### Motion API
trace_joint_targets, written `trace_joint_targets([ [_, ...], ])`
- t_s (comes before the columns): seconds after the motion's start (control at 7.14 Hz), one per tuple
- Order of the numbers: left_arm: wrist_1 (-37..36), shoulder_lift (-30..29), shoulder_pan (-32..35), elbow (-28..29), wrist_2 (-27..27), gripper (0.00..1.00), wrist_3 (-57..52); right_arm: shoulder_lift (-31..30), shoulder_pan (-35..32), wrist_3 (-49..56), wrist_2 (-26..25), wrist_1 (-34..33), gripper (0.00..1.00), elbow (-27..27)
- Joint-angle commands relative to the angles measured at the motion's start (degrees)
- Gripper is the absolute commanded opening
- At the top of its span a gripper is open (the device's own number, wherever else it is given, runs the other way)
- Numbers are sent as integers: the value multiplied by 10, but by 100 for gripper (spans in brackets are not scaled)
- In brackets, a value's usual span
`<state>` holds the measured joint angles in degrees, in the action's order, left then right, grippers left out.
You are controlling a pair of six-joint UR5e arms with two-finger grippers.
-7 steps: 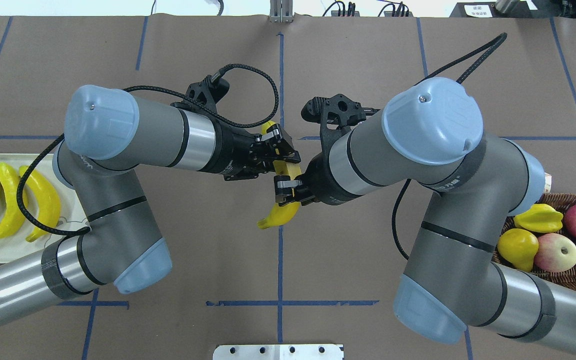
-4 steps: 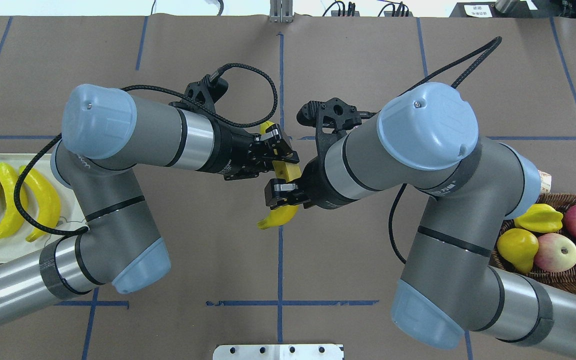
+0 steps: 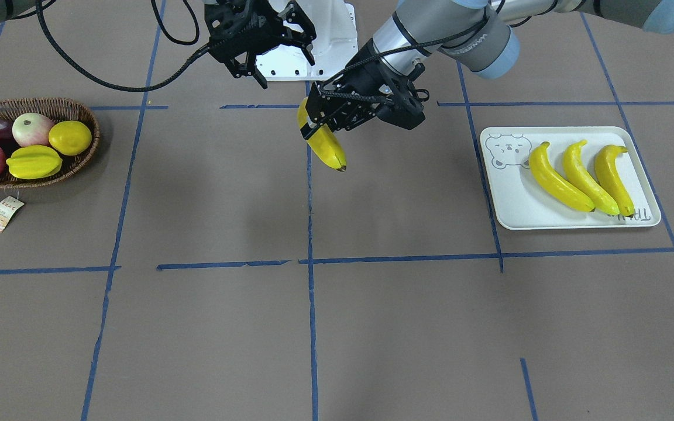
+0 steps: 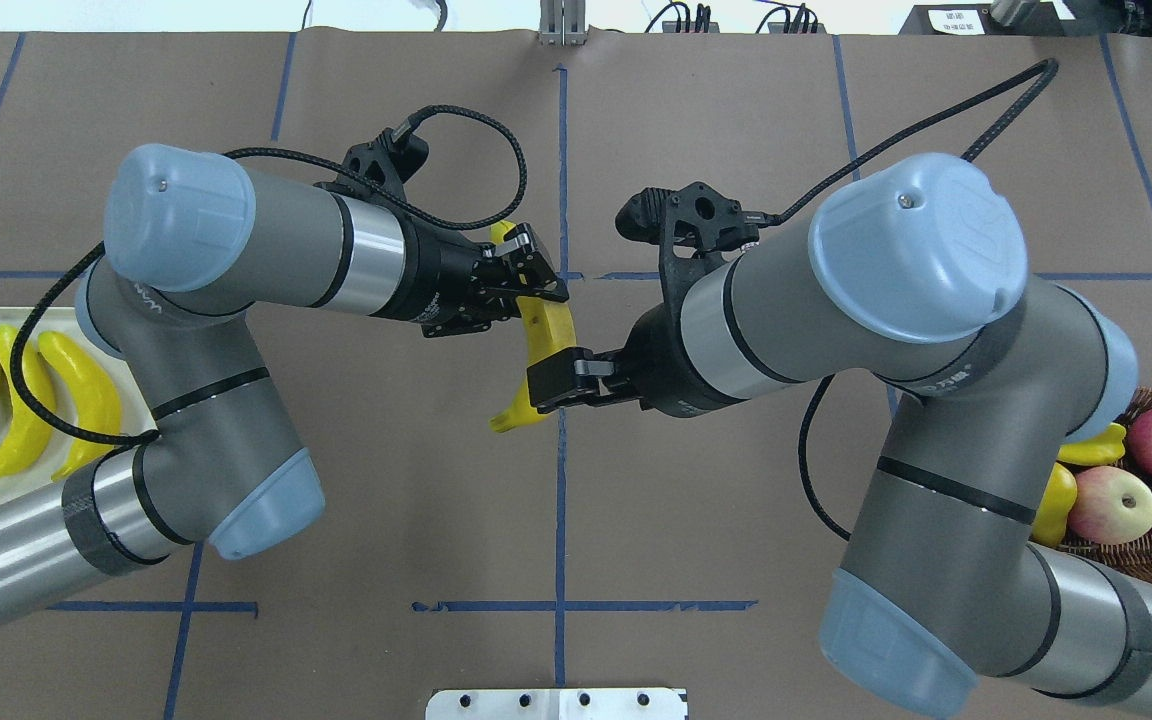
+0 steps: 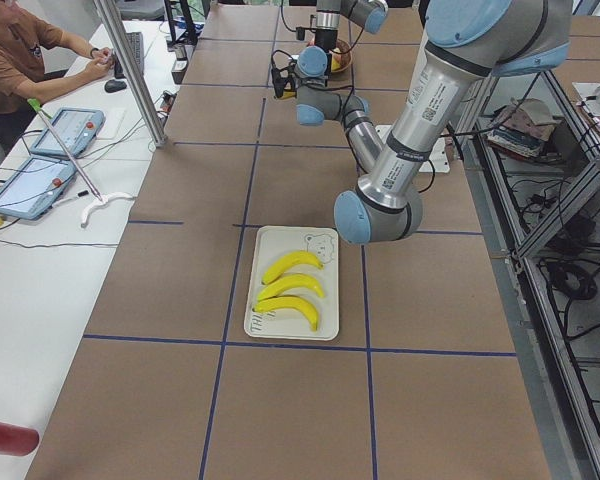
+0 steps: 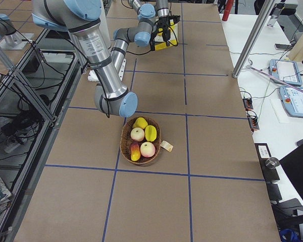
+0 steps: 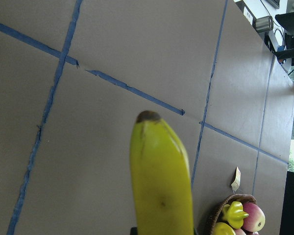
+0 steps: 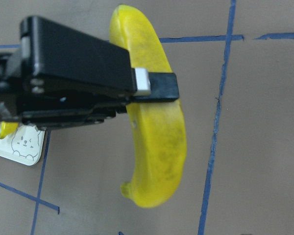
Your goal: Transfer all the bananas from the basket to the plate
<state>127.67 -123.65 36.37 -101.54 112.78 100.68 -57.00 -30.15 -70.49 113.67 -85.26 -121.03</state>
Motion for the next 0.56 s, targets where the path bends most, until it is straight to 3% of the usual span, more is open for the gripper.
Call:
trace_joint_targets([
  [0.0,-123,36,47,-1,33,0,-48,-17,-6,-3,-14,-1,100,-23],
  [0.14,-158,60,67,-2,28,0,-115,-45,-6,-13,-47,0,100,-37],
  [0.42,-162,146,106,-14,44,0,-150,-57,-6,-11,-84,-2,100,-18],
])
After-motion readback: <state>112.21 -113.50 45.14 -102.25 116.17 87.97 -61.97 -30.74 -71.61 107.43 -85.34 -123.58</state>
